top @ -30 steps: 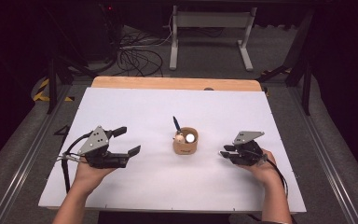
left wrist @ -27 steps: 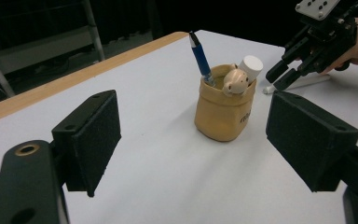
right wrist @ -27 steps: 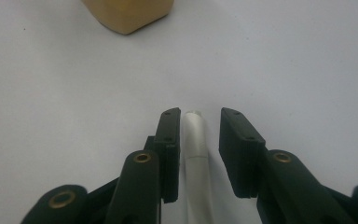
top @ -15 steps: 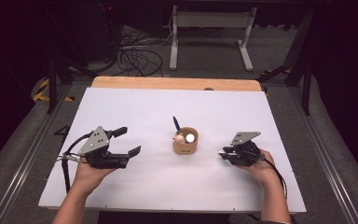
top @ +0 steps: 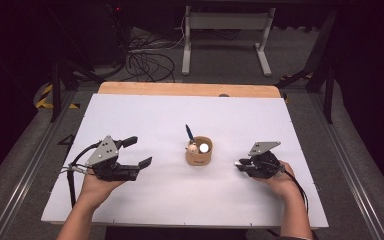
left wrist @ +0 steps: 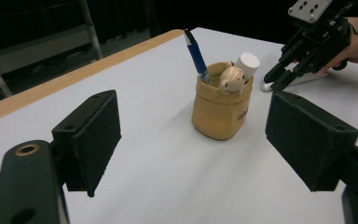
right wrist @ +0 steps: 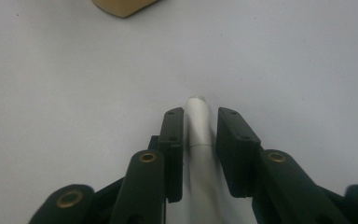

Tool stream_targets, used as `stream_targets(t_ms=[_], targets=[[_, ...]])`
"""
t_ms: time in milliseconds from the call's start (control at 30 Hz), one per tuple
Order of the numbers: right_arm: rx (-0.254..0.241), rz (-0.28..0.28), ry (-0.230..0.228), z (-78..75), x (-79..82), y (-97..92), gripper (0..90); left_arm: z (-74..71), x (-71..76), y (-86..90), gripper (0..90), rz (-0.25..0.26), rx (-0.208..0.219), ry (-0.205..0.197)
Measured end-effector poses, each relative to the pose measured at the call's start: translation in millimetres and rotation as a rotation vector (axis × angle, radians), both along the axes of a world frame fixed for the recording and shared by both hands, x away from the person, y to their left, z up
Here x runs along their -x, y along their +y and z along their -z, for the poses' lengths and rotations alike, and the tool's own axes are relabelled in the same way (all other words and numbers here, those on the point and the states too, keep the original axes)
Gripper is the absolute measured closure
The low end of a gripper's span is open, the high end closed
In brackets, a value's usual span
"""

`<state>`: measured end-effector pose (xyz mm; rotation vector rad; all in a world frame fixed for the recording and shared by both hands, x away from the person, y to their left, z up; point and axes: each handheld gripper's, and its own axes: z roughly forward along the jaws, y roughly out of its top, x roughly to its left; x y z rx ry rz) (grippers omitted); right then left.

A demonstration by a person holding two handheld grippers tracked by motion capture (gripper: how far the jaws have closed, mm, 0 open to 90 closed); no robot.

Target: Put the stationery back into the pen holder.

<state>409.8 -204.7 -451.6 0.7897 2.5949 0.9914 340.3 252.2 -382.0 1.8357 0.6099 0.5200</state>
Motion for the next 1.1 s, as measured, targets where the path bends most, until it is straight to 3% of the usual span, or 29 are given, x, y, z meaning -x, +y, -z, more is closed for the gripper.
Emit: stream_targets(t_ms=[367, 700, 833, 967, 1100], targets=[[-0.017, 0.045, 0.028, -0.2, -0.8, 0.3, 77.0, 0.2, 0.0, -0.3, 19.1, 0.002, -0.004, 0.002], [-0.001, 0.042, 0.021, -1.2, -0.1, 2.5, 79.1, 0.8, 0.4, -3.6, 19.2, 0.010, -0.003, 0.003], [-0.018, 0.046, 0.026, -1.9, -0.9, 2.4, 79.1, 1.1, 0.5, -4.5, 19.2, 0.015, -0.008, 0.003], [-0.075, 0.055, -0.005, -6.5, -0.3, 5.1, 79.1, 1.0, 0.8, -5.2, 19.2, 0.018, -0.006, 0.002], [-0.123, 0.068, -0.068, -14.1, 2.3, 5.7, 79.1, 1.0, 1.6, -7.2, 19.2, 0.022, -0.006, 0.002]])
